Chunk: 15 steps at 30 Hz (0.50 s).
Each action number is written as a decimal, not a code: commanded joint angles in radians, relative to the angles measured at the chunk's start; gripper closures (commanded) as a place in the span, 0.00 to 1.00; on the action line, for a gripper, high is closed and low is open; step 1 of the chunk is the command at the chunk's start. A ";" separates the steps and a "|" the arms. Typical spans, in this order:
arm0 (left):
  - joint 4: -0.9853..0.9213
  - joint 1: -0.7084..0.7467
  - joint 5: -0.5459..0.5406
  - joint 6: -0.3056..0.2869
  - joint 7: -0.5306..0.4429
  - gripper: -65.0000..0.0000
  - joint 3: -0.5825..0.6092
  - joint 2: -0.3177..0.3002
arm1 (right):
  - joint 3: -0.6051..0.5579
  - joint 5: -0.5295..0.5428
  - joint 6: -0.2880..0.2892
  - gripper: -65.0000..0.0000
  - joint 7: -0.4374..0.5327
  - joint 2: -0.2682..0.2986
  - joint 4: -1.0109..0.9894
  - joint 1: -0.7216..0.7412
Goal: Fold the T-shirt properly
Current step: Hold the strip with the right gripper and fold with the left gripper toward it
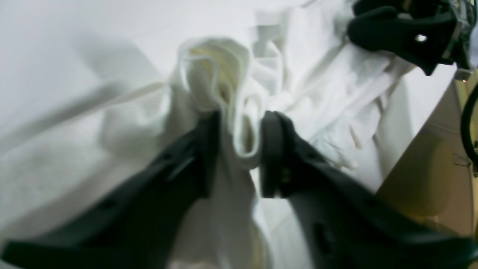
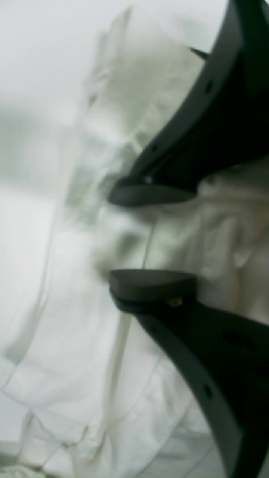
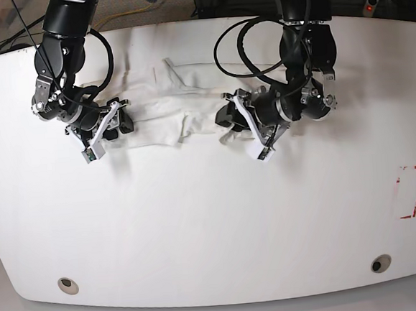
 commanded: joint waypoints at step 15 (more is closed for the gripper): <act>0.221 -0.073 -0.155 -0.010 0.099 0.39 0.165 0.025 | 0.002 -0.001 0.001 0.60 -0.023 0.006 0.010 0.021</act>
